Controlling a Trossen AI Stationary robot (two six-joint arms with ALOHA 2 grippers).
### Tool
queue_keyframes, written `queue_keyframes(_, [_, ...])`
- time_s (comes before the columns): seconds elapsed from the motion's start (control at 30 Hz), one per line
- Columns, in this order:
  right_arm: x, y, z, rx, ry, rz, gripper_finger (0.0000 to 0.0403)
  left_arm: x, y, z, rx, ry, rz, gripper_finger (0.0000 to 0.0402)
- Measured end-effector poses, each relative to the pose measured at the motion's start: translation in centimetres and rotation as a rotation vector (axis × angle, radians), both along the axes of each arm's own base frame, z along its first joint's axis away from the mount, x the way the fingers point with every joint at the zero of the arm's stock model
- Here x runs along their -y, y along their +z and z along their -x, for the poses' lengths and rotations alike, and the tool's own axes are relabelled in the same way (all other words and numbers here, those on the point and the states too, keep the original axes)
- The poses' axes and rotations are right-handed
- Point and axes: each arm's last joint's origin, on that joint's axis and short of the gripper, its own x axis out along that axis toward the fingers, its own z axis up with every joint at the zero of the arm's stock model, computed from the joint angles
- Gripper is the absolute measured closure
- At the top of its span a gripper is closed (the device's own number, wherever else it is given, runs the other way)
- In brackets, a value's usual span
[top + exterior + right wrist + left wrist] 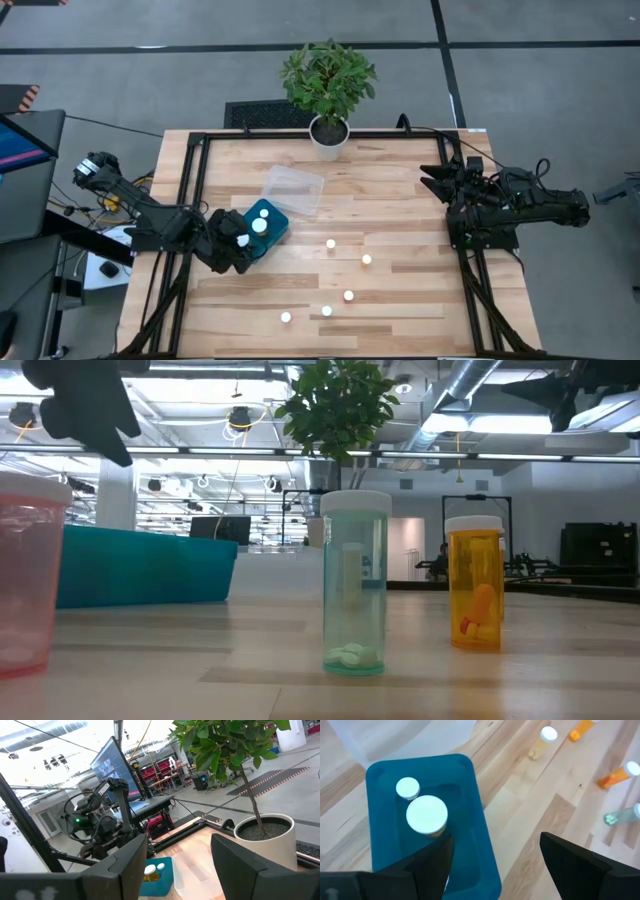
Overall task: Pick and place medicine bottles into bin by pill shape (circle, oval)
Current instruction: Put the orange pill bottle into the transparent bin
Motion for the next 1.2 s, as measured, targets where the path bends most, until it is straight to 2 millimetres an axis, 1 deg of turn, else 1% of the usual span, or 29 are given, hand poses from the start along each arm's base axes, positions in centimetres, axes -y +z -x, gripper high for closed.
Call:
queue_keyframes(0.33, [0.0, -0.1, 0.0, -0.008, 0.000, 0.000, 0.0177, 0.2, 0.4, -0.3, 0.052, 0.032, 0.069, 0.0113])
queue_keyframes(0.43, [0.0, -0.1, 0.0, -0.013, 0.000, 0.000, 0.0177, 0.6, 0.7, -0.8, 0.100, 0.024, 0.119, 0.0113])
queue_keyframes(0.6, [0.0, -0.7, -0.1, -0.075, 0.000, 0.000, 0.0177, 1.2, 1.4, -1.6, 0.181, -0.035, 0.198, 0.0113])
queue_keyframes(0.77, [-0.1, -1.2, -0.3, -0.114, 0.027, -0.055, 0.0177, 1.5, 2.4, -2.5, 0.311, -0.036, 0.259, 0.0113])
queue_keyframes(0.9, [-0.3, -1.6, -1.3, -0.178, 0.096, -0.053, 0.0177, 1.4, 3.7, -3.6, 0.457, -0.072, 0.225, 0.0113])
queue_keyframes(1.0, [-0.4, -1.9, -2.4, -0.219, 0.113, -0.062, 0.0177, 1.1, 4.7, -4.3, 0.556, -0.101, 0.204, 0.0113])
queue_keyframes(1.2, [-0.9, -2.0, -5.0, -0.234, 0.188, -0.092, 0.0177, 1.5, 6.8, -5.0, 0.745, -0.245, 0.261, 0.0113])
